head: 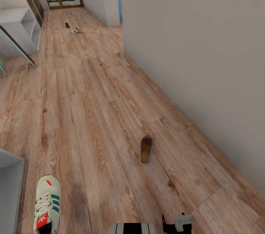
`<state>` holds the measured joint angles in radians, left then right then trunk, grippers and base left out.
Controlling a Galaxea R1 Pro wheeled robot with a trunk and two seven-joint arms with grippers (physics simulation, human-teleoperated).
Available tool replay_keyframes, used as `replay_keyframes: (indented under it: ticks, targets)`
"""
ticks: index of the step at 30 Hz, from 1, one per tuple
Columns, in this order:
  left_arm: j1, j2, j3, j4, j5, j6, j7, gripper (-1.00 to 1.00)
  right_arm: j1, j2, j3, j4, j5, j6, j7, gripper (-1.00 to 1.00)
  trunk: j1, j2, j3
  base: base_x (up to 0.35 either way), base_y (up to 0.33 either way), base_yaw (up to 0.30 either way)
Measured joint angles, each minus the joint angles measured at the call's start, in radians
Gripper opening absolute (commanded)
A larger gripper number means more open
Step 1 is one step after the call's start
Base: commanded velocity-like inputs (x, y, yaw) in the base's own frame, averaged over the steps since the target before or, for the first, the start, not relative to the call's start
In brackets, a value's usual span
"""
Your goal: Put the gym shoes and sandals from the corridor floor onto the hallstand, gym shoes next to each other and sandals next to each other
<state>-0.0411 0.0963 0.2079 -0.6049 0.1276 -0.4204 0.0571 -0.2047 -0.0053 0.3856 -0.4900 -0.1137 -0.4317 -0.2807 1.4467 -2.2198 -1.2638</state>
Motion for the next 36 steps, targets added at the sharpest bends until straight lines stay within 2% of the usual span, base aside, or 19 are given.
replay_keyframes:
  ticks: [18, 31, 36]
  targets:
    - [0.000, 0.000, 0.001, -0.001, 0.000, -0.001, 0.000, -1.00, 0.000, 0.000, -0.001, 0.000, -0.002, -0.001, 0.000, 1.00, 0.000, 0.000, 0.000, 0.088, 0.025, 0.266]
    - [0.000, 0.000, 0.002, -0.002, 0.000, -0.001, 0.000, -1.00, 0.000, 0.000, -0.002, -0.003, -0.003, -0.001, 0.000, 1.00, 0.000, 0.000, 0.000, 0.090, 0.156, 0.032]
    - [0.000, 0.000, 0.000, -0.002, 0.000, -0.001, 0.000, -1.00, 0.000, 0.000, -0.003, -0.004, -0.003, -0.001, 0.000, 1.00, 0.000, 0.000, 0.000, 0.028, 0.018, 0.000]
